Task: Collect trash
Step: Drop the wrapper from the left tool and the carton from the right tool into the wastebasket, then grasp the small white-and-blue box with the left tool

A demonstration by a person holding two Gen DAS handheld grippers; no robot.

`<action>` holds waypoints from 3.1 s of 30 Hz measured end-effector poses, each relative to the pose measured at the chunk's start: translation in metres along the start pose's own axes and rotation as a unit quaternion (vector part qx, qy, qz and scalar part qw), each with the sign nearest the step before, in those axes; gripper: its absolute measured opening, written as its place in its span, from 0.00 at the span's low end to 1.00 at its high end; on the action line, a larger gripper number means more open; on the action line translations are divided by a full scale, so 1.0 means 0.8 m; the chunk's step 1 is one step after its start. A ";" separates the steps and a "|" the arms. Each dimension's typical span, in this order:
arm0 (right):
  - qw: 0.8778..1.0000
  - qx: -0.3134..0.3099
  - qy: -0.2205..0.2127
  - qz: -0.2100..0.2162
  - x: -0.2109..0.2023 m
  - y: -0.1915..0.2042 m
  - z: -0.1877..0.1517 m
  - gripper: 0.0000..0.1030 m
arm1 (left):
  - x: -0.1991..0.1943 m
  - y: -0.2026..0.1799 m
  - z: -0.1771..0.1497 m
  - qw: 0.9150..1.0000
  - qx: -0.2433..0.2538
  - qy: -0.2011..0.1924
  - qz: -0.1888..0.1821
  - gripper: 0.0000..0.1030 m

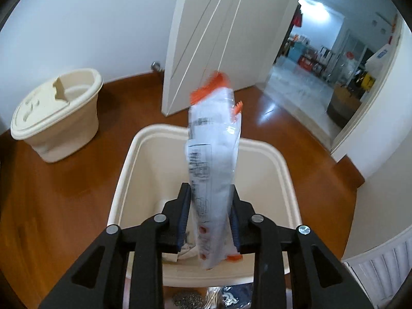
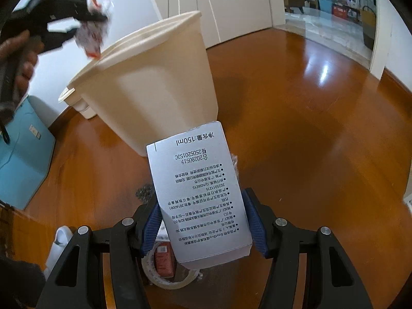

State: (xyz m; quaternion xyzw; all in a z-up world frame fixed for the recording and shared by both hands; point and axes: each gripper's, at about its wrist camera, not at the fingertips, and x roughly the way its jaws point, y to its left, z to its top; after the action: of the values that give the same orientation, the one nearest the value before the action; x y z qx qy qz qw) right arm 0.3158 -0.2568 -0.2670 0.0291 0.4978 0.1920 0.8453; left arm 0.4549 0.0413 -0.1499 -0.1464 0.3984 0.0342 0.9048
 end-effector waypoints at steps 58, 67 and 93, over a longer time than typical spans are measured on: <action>0.996 0.074 0.013 0.039 0.019 -0.048 0.069 0.79 | 0.102 0.079 -0.370 0.809 -0.514 0.281 -0.054 0.53; 0.994 0.087 0.045 0.049 0.023 -0.058 0.016 0.79 | 0.128 0.080 -0.372 0.819 -0.507 0.264 -0.042 0.53; 0.986 -0.055 0.152 0.049 0.073 0.012 -0.105 0.56 | 0.045 0.120 -0.301 0.861 -0.463 0.173 -0.119 0.15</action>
State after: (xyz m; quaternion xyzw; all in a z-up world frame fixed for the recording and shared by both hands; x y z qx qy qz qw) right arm 0.2665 -0.2388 -0.3552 -0.0224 0.6070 0.2623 0.7499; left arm 0.2910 0.0609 -0.3531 -0.5981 0.4666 0.0803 0.6466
